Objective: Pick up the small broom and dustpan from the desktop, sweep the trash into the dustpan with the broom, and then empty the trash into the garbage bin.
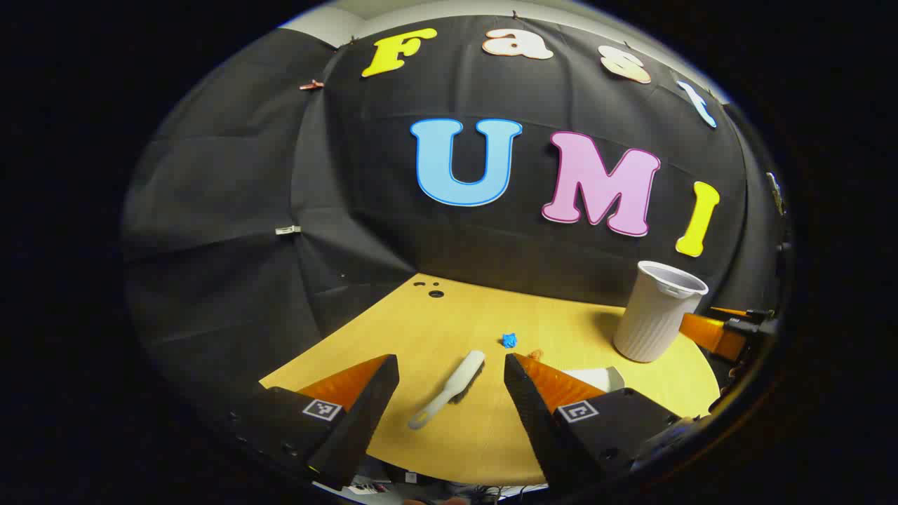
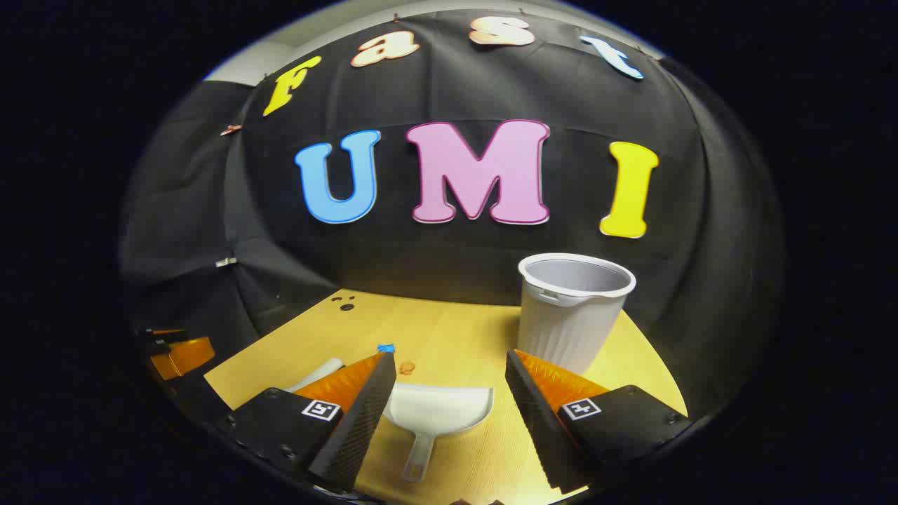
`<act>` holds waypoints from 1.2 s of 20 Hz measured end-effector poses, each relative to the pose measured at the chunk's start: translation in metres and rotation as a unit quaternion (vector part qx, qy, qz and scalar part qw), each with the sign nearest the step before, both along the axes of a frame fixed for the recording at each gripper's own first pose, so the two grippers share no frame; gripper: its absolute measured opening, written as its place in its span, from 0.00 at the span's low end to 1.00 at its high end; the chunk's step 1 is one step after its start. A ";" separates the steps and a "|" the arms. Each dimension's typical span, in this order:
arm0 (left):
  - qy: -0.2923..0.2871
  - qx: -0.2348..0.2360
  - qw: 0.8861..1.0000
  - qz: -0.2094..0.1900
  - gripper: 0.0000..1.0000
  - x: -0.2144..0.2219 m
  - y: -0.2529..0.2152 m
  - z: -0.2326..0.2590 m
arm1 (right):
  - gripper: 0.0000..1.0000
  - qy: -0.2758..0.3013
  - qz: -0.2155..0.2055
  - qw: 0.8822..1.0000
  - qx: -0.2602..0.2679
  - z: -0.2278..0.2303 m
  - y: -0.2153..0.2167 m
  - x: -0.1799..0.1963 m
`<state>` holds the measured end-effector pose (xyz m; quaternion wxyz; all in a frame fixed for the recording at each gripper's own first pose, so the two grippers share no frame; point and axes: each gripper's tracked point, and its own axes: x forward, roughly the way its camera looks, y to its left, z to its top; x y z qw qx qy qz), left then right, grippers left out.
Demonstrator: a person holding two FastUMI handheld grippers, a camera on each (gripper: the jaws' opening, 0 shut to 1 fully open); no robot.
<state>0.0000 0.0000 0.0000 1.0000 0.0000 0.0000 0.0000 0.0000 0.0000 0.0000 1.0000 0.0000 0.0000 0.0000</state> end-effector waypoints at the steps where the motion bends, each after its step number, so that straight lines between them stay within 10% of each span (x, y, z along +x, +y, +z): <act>1: 0.007 0.001 1.000 -0.014 0.96 0.001 -0.001 -0.002 | 0.98 0.000 -0.008 1.000 0.003 -0.001 -0.001 -0.004; 24: 0.164 0.044 0.981 -0.096 0.96 0.089 0.036 -0.078 | 0.98 0.094 -0.019 0.995 0.020 -0.066 0.030 -0.009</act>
